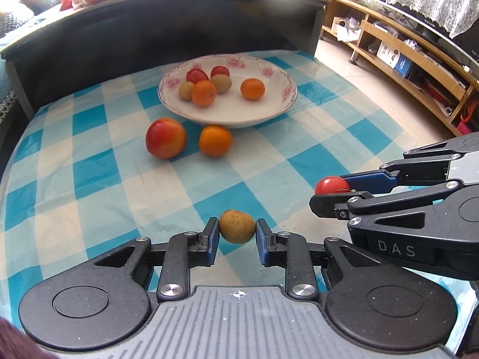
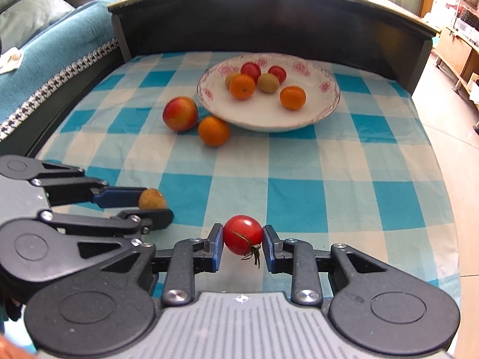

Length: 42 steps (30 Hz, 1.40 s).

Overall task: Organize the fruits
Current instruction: 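Lift the brown fruit and red tomato with both grippers toward the bowl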

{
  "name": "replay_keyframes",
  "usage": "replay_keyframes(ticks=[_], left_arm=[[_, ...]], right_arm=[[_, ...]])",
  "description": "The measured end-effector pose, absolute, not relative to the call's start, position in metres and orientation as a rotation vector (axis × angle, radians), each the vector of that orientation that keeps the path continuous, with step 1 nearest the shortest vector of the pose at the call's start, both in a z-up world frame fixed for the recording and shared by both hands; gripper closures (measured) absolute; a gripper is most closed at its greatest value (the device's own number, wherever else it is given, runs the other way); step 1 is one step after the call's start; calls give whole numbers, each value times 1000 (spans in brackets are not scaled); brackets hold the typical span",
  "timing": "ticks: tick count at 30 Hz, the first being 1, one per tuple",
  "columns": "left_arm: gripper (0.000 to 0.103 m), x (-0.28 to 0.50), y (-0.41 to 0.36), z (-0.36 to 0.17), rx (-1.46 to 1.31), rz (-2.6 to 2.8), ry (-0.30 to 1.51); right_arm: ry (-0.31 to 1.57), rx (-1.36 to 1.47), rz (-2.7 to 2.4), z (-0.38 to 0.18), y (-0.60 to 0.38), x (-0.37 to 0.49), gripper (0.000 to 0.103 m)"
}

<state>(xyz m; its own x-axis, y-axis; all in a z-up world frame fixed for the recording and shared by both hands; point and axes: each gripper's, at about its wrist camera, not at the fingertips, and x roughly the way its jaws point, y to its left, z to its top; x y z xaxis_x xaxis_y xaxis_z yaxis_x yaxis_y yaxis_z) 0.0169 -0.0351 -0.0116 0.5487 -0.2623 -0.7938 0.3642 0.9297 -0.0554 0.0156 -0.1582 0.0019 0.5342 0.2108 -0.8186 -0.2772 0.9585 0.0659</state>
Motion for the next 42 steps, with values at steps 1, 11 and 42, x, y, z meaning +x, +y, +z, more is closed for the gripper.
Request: replay_keyframes(ticks=[1, 11, 42], left_arm=[[69, 17, -35, -10, 117, -371, 914], [69, 29, -31, 8, 73, -363, 872], [72, 70, -39, 43, 98, -347, 797]], right_arm=[[959, -72, 290, 4, -159, 15, 72], [923, -40, 287, 20, -159, 19, 72], [851, 7, 251, 55, -162, 59, 72]])
